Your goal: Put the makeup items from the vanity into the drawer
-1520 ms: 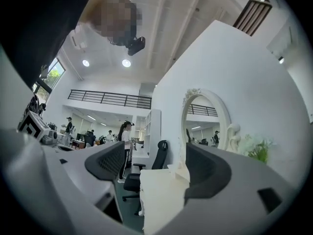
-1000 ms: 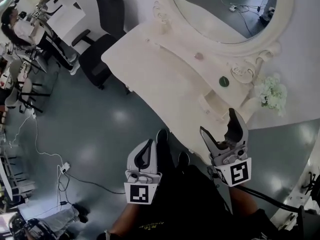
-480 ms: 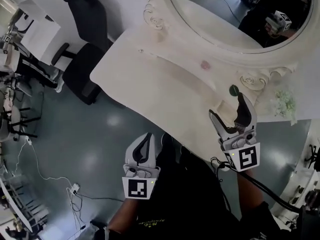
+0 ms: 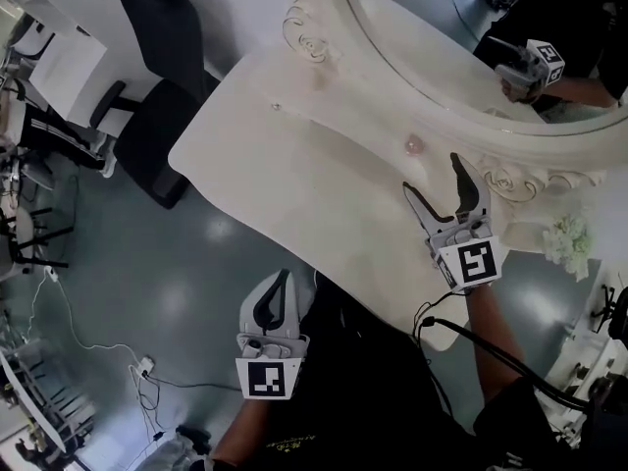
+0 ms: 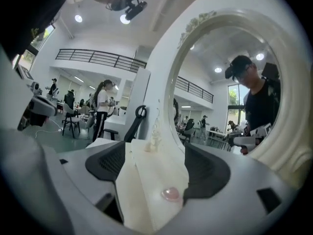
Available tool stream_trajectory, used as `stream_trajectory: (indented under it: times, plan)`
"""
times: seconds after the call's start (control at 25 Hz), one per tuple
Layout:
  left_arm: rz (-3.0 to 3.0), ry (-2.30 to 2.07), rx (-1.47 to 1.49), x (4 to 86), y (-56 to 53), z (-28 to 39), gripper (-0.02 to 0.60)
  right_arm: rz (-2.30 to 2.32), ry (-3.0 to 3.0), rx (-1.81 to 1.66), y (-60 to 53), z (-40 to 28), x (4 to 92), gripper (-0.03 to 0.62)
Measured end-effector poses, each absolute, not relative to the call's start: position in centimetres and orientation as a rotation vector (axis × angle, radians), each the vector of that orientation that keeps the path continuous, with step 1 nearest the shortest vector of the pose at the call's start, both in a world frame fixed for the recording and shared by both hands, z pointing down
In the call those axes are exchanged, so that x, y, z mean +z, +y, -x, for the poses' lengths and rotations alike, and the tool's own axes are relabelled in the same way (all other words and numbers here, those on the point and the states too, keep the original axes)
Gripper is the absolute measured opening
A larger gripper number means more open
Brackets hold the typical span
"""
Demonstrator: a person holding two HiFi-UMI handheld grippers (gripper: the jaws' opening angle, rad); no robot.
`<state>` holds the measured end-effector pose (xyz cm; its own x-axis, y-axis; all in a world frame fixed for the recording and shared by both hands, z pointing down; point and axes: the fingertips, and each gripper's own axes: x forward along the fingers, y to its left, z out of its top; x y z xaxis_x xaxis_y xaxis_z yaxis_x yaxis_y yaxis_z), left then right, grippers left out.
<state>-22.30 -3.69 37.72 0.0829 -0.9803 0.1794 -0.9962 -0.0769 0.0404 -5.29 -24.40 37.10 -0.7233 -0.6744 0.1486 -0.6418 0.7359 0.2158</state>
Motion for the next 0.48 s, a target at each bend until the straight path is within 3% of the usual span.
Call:
stream_trajectory:
  times: [0.2, 0.48]
  plan:
    - [-2.125, -2.000, 0.209, 40.3, -5.0, 23.0, 0.021, -1.114, -2.559, -0.045, -30.3, 5.5, 43.1, 0.333]
    - [-2.076, -1.986, 0.250, 42.4, -6.2, 24.0, 0.021, -1.149, -2.375, 0.108, -33.9, 5.2, 49.3, 0.333]
